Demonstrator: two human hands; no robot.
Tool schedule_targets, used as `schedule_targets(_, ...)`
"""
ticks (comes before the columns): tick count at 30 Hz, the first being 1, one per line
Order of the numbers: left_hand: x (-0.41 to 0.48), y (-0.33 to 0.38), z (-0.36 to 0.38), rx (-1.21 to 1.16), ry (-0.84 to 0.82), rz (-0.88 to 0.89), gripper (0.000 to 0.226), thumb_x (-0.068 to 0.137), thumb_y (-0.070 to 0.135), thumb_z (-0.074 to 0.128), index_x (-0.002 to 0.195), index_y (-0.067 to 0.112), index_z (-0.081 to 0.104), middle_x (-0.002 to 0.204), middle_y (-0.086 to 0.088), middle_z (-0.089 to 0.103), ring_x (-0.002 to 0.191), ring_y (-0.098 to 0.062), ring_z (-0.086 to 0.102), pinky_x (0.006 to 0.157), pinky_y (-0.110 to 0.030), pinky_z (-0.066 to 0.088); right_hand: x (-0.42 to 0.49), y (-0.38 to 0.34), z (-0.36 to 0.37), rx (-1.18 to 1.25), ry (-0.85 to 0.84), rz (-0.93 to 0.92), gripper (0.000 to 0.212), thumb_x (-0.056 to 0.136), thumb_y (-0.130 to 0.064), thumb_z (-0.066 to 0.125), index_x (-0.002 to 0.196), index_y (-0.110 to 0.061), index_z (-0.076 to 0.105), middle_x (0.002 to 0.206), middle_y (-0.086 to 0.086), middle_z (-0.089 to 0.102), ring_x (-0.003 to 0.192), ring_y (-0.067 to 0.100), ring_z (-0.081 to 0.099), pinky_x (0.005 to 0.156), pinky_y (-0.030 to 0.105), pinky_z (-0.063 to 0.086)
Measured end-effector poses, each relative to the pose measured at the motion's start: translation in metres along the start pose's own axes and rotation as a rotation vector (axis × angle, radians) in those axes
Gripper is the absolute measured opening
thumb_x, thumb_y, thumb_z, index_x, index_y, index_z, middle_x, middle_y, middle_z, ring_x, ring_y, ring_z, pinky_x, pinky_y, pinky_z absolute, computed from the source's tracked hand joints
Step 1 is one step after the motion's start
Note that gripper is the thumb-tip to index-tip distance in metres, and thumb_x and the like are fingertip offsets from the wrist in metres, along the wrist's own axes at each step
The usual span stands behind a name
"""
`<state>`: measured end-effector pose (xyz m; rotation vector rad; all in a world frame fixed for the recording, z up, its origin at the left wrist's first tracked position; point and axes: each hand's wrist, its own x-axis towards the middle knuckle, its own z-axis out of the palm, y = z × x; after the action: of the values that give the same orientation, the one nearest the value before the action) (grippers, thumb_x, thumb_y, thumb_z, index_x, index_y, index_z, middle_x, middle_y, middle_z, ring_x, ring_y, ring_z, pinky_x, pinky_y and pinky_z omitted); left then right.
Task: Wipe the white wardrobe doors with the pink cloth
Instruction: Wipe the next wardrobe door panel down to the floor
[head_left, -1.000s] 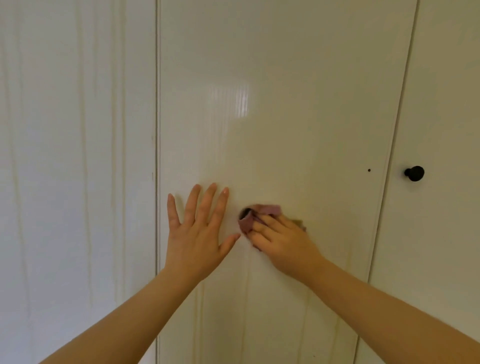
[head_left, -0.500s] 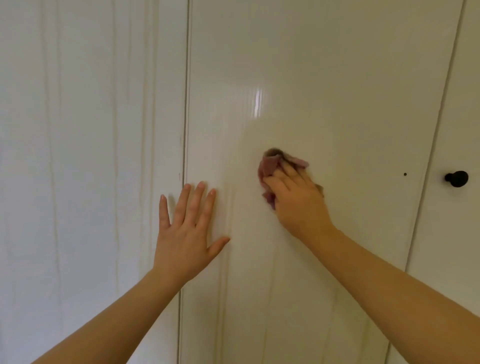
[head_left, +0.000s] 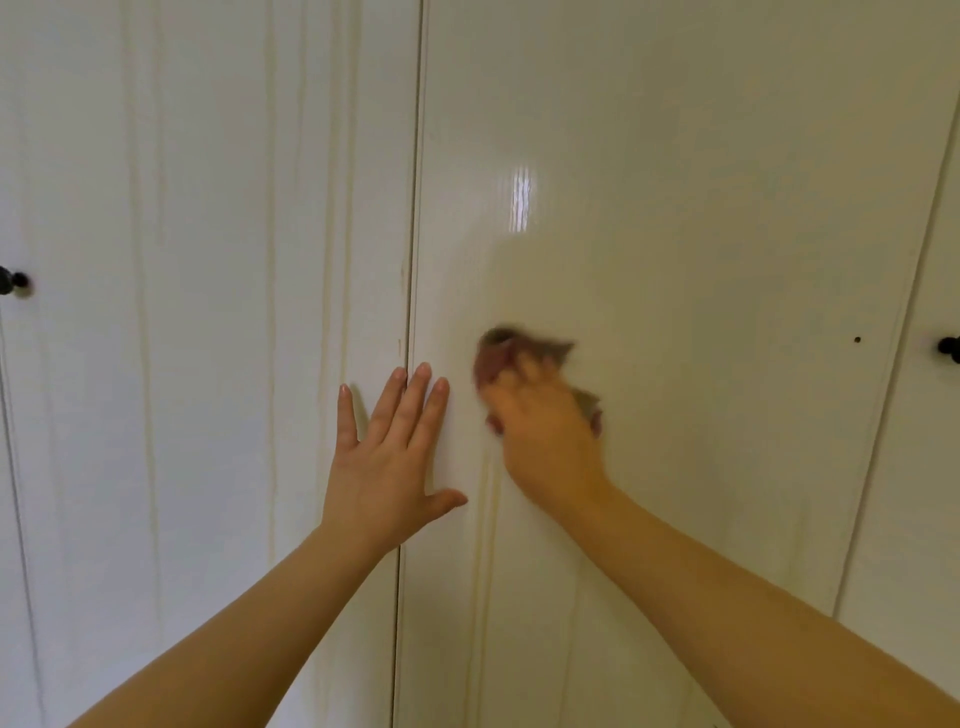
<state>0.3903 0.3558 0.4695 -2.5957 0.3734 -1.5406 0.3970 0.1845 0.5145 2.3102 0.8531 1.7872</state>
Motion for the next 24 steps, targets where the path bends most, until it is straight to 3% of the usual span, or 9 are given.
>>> schedule_targets(2,-0.001,-0.004,-0.001,-0.002,-0.006,0.024,0.127,0.045,0.067,0.079,0.145,0.010,0.025,0.152,-0.013,0.028,0.140,-0.027,0.020,0.110,-0.057,0.000,-0.020,-0.006,-0.003,0.013,-0.144,-0.289,0.039,0.079,-0.006,0.046,0.113,-0.002,0.064,0.115,0.013,0.064,0.113,0.030,0.056,0.101,0.039,0.034)
schedule_targets(4,-0.001,-0.007,-0.002,0.002,-0.005,0.036,0.128,0.042,0.065,0.081,0.145,0.011,0.026,0.152,-0.011,0.026,0.140,-0.027,0.021,0.111,-0.057,0.001,-0.001,0.018,-0.015,-0.020,-0.127,-0.417,0.037,0.082,-0.006,0.044,0.111,-0.002,0.065,0.112,0.012,0.066,0.109,0.029,0.060,0.096,0.039,0.040)
schedule_targets(8,-0.002,-0.004,0.000,-0.021,-0.002,0.014,0.132,0.039,0.064,0.083,0.145,0.010,0.025,0.151,-0.011,0.027,0.139,-0.027,0.022,0.111,-0.055,0.004,0.043,0.035,-0.023,-0.024,0.038,0.042,0.034,0.077,-0.008,0.043,0.099,0.004,0.066,0.103,0.021,0.066,0.103,0.037,0.060,0.100,0.042,0.034)
schedule_targets(9,-0.002,-0.003,-0.001,-0.024,-0.005,0.014,0.133,0.038,0.063,0.084,0.145,0.010,0.025,0.152,-0.011,0.025,0.139,-0.027,0.021,0.111,-0.055,0.004,0.035,0.025,-0.018,-0.040,0.044,0.022,0.032,0.076,-0.005,0.044,0.098,0.004,0.066,0.103,0.022,0.066,0.104,0.039,0.059,0.101,0.042,0.032)
schedule_targets(12,-0.003,-0.006,-0.002,-0.009,-0.014,0.042,0.134,0.037,0.061,0.086,0.145,0.011,0.025,0.152,-0.011,0.026,0.139,-0.027,0.022,0.111,-0.055,0.006,-0.016,0.002,-0.010,-0.042,-0.186,-0.434,0.034,0.081,-0.004,0.042,0.103,-0.004,0.069,0.112,0.012,0.066,0.113,0.031,0.057,0.102,0.037,0.033)
schedule_targets(14,-0.004,-0.009,-0.003,0.002,-0.024,0.051,0.134,0.035,0.060,0.086,0.145,0.010,0.026,0.151,-0.012,0.031,0.138,-0.027,0.024,0.110,-0.055,0.007,-0.012,0.016,-0.016,-0.025,-0.228,-0.579,0.036,0.082,-0.005,0.041,0.104,-0.006,0.069,0.110,0.008,0.068,0.110,0.026,0.060,0.099,0.035,0.036)
schedule_targets(16,-0.004,-0.007,-0.003,-0.002,-0.031,0.043,0.136,0.034,0.060,0.087,0.145,0.010,0.026,0.151,-0.011,0.032,0.138,-0.026,0.024,0.110,-0.054,0.007,0.015,0.028,-0.018,-0.008,-0.137,-0.422,0.033,0.081,-0.005,0.044,0.103,-0.002,0.069,0.106,0.012,0.068,0.104,0.028,0.063,0.093,0.038,0.043)
schedule_targets(19,-0.005,-0.005,-0.002,-0.009,-0.031,0.025,0.136,0.034,0.060,0.087,0.145,0.009,0.026,0.152,-0.011,0.027,0.138,-0.027,0.023,0.110,-0.052,0.009,0.028,0.017,-0.010,0.018,0.023,-0.037,0.031,0.079,-0.006,0.046,0.101,0.001,0.068,0.109,0.017,0.066,0.110,0.033,0.060,0.103,0.043,0.039)
schedule_targets(24,-0.005,-0.009,-0.005,0.003,-0.017,0.068,0.134,0.034,0.056,0.089,0.144,0.008,0.028,0.150,-0.013,0.033,0.137,-0.031,0.029,0.109,-0.050,0.016,-0.023,-0.003,-0.008,0.008,-0.219,-0.545,0.035,0.087,-0.006,0.039,0.100,-0.008,0.071,0.110,0.007,0.068,0.109,0.024,0.061,0.098,0.034,0.042)
